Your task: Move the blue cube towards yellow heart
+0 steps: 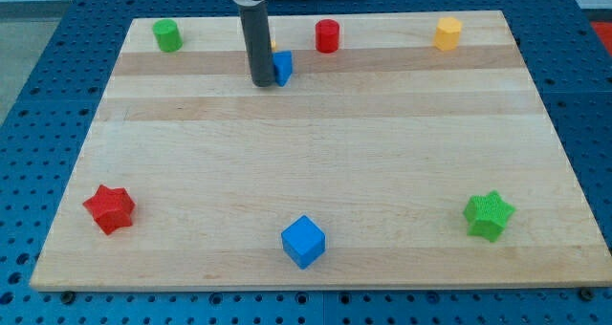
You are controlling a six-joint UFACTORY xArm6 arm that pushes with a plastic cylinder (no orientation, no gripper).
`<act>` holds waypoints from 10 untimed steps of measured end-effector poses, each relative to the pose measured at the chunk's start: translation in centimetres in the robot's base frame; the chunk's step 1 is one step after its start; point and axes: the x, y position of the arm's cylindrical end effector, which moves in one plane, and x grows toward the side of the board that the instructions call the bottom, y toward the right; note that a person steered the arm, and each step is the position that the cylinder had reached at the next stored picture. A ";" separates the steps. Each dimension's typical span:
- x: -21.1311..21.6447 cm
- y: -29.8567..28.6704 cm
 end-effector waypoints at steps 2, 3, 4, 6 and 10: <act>-3.5 1.9; 0.9 1.9; 10.0 6.3; 23.7 17.0; 24.6 4.0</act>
